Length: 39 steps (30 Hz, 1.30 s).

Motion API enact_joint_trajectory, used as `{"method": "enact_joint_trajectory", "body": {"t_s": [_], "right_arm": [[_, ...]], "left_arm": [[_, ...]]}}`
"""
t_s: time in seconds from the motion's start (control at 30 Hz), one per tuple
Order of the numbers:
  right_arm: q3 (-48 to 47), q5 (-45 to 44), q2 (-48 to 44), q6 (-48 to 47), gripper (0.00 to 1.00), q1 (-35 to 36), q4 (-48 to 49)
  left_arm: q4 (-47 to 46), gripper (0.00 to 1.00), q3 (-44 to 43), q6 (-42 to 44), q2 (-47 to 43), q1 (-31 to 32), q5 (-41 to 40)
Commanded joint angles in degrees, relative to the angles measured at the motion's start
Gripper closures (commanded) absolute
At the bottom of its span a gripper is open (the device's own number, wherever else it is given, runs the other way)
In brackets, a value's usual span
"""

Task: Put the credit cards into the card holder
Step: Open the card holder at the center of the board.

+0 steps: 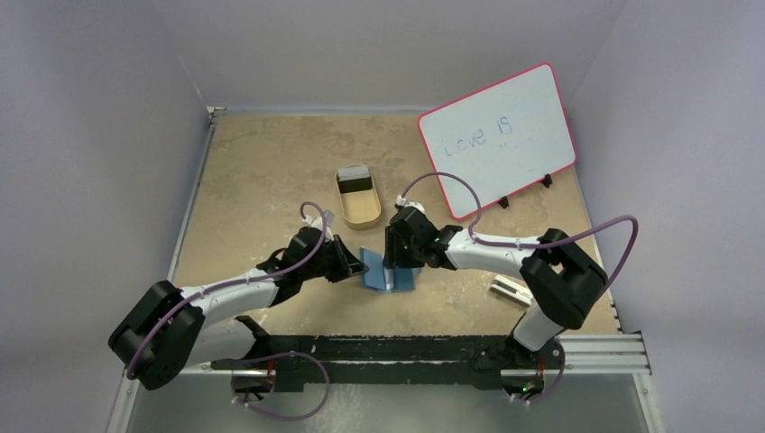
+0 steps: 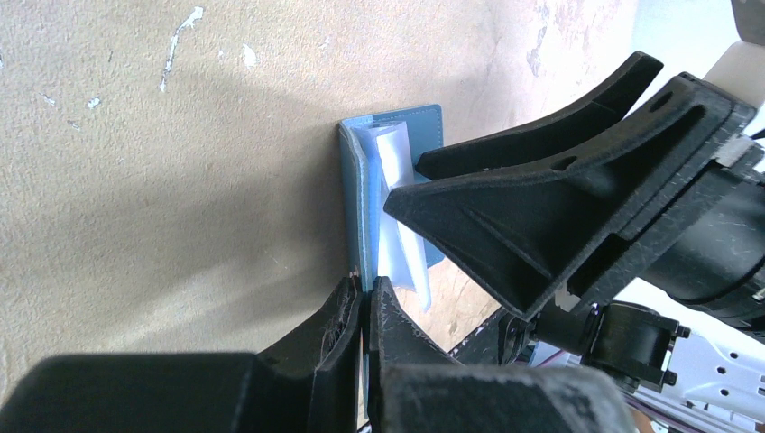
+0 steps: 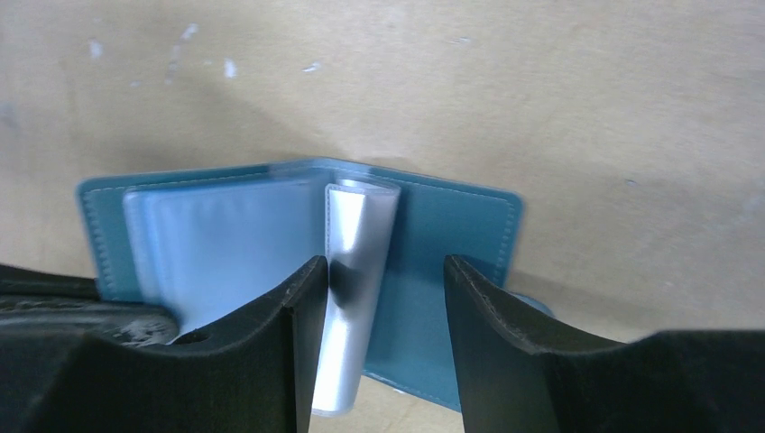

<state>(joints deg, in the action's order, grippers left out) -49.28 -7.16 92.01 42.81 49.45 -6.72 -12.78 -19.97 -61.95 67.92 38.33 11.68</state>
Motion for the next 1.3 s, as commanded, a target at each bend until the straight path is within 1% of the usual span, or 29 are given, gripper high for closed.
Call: {"method": "enact_joint_trajectory", "body": {"t_s": [0.0,0.1,0.3,0.57,0.73,0.9,1.03,1.13,1.17,1.2,1.27], "right_arm": [[-1.74,-7.98,-3.05,-0.28,0.5,0.05,-6.35],[-2.31,-9.92,-3.26,-1.16,0.52,0.07,-6.69],[-3.83,-10.97,-3.21,-1.62,0.59,0.1,-8.84],[-5.67,-8.2,-3.32,-3.77,0.69,0.88,-8.42],[-8.58,-9.58,-1.28,-3.58,0.78,1.71,-11.71],[-10.68,-12.36,2.28,-2.87,0.82,2.44,-16.3],[-12.94,-14.47,6.07,-2.16,0.88,3.65,-19.97],[-13.83,-17.28,8.41,-0.94,0.87,3.74,-23.36],[-13.95,-18.29,8.91,-0.14,0.84,3.72,-24.79],[-13.98,-18.67,9.18,0.45,0.78,3.79,-25.9],[-13.77,-19.19,8.98,0.85,0.73,3.71,-26.92]], "left_arm": [[-1.91,1.0,-2.71,0.59,-1.13,-0.12,-0.25],[-3.01,1.0,-2.86,-0.05,-1.14,-0.12,0.28],[-4.28,1.0,-3.0,-0.89,-0.66,-0.15,0.83],[-5.85,1.0,-2.84,-1.58,0.89,-0.1,1.01],[-5.91,1.0,-3.89,-1.99,0.27,-0.12,1.6],[-6.06,1.0,-4.55,-2.03,0.8,-0.13,1.98],[-6.04,1.0,-5.24,-1.87,1.55,-0.12,2.48],[-6.36,1.0,-5.72,-1.86,2.12,-0.14,2.47],[-6.43,1.0,-5.73,-1.92,2.25,-0.13,2.54],[-6.53,1.0,-5.7,-1.91,2.44,-0.16,2.63],[-6.71,1.0,-5.27,-1.96,2.55,-0.14,2.62]]}}
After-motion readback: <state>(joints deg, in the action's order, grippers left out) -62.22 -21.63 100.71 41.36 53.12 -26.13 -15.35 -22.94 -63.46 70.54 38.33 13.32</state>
